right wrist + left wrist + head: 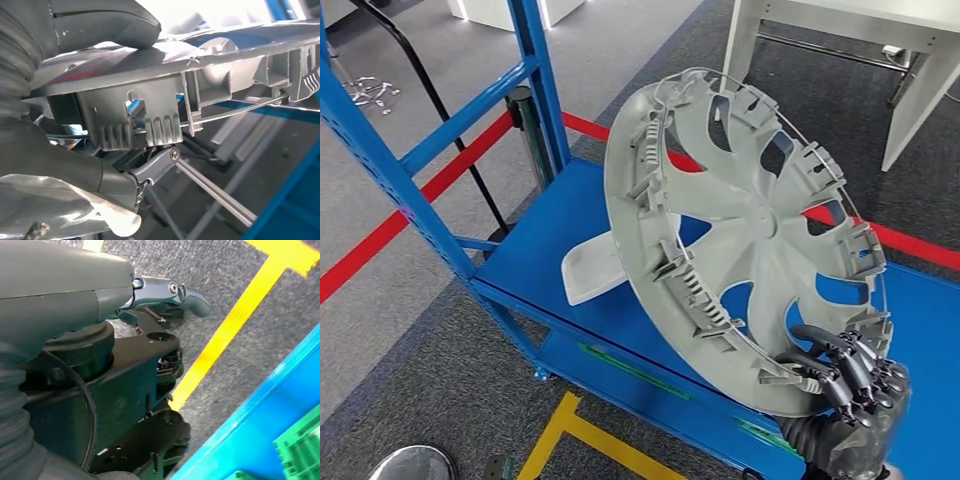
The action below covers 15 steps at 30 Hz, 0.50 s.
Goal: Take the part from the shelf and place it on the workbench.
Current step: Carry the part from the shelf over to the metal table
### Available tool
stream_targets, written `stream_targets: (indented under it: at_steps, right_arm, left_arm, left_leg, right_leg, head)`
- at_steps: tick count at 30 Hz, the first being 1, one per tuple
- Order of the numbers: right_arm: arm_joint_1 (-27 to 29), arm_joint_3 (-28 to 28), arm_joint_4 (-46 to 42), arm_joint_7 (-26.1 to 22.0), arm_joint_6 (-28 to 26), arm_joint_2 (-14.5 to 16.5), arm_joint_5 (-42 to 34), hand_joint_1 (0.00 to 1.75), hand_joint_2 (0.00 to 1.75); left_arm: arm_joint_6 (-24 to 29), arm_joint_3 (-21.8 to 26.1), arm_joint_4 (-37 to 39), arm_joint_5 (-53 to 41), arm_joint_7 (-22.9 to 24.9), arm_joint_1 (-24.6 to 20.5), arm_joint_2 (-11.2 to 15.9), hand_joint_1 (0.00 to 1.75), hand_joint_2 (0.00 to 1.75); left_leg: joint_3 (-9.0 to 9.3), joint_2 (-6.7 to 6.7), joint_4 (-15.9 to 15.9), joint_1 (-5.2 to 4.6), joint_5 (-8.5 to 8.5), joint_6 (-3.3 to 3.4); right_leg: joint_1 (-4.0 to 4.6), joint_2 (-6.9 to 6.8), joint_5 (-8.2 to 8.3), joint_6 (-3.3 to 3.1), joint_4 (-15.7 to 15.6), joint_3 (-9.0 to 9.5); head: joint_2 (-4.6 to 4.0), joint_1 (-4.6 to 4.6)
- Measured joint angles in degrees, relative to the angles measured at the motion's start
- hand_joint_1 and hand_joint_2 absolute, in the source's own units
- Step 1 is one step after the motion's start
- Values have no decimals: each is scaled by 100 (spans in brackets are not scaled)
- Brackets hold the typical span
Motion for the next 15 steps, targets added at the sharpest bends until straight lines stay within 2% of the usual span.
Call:
stream_targets:
  at_steps: [1,2,3,4,5,7,8,9,11,12,13,14,15]
  right_arm:
    - [-54,2,2,-39,0,0,46,175,175]
    - [-113,5,11,-68,0,0,105,175,175]
    - [-166,10,19,-89,0,4,161,175,175]
    - [-210,19,27,-104,0,9,220,175,175]
    - [-247,27,37,-116,0,15,253,175,175]
    - [-291,40,42,-129,0,21,278,175,175]
    - [-303,44,44,-134,0,22,279,175,175]
    - [-306,48,45,-136,0,22,280,175,175]
    - [-307,51,45,-143,0,22,289,175,175]
    - [-314,51,45,-157,0,23,308,175,175]
    - [-327,50,46,-181,0,34,346,175,175]
    - [-346,45,48,-218,0,54,393,175,175]
    - [-372,37,49,-268,0,83,451,175,175]
  left_arm:
    - [-3,-1,0,-1,-25,-12,-2,0,175]
    - [-5,-2,0,-1,-34,-30,0,0,175]
    - [-7,-5,0,0,-35,-51,2,0,175]
    - [-7,-8,0,0,-35,-70,3,0,175]
    - [-8,-13,0,1,-35,-79,4,0,175]
    - [-7,-21,0,1,-35,-75,5,0,175]
    - [-7,-25,-1,1,-35,-71,7,0,175]
    - [-7,-28,-1,1,-35,-75,8,0,175]
    - [-7,-32,-3,1,-35,-96,6,0,175]
    - [-7,-33,-4,1,-35,-103,3,0,175]
    - [-7,-33,-5,1,-35,-105,0,0,175]
    - [-5,-34,-7,1,-35,-103,-2,0,175]
    - [-2,-34,-7,1,-35,-101,-2,0,175]
  left_leg:
    - [7,-81,32,20,-23,-32]
    - [2,-157,69,32,-47,-72]
    - [-19,-231,116,43,-68,-110]
    - [-45,-291,150,51,-77,-142]
    - [-72,-349,165,56,-72,-170]
    - [-98,-440,166,73,-54,-206]
    - [-123,-344,219,67,-84,-230]
    - [-191,-194,363,58,-166,-254]
    - [-489,169,987,49,-466,-309]
    - [-682,231,1368,57,-615,-325]
    - [-834,255,1658,63,-692,-329]
    - [-903,263,1777,64,-668,-319]
    - [-859,271,1661,57,-526,-292]
  right_leg:
    - [-24,61,251,21,-362,127]
    - [-45,185,423,44,-703,268]
    - [-61,302,509,43,-968,398]
    - [-67,392,513,26,-1101,473]
    - [-56,425,480,-9,-1123,507]
    - [-44,331,484,-91,-1144,539]
    - [-44,268,487,-131,-1151,554]
    - [-47,196,484,-166,-1160,569]
    - [-36,30,470,-226,-1171,593]
    - [-24,-49,459,-244,-1171,597]
    - [-13,-124,448,-256,-1171,605]
    - [-1,-196,435,-267,-1171,617]
    - [13,-263,421,-273,-1171,635]
  head:
    - [0,0]
    - [0,4]
    - [0,8]
    - [0,9]
    - [0,11]
    - [0,10]
    - [0,6]
    - [0,-7]
    - [0,-30]
    - [0,-35]
    - [0,-36]
    - [0,-37]
    - [0,-37]
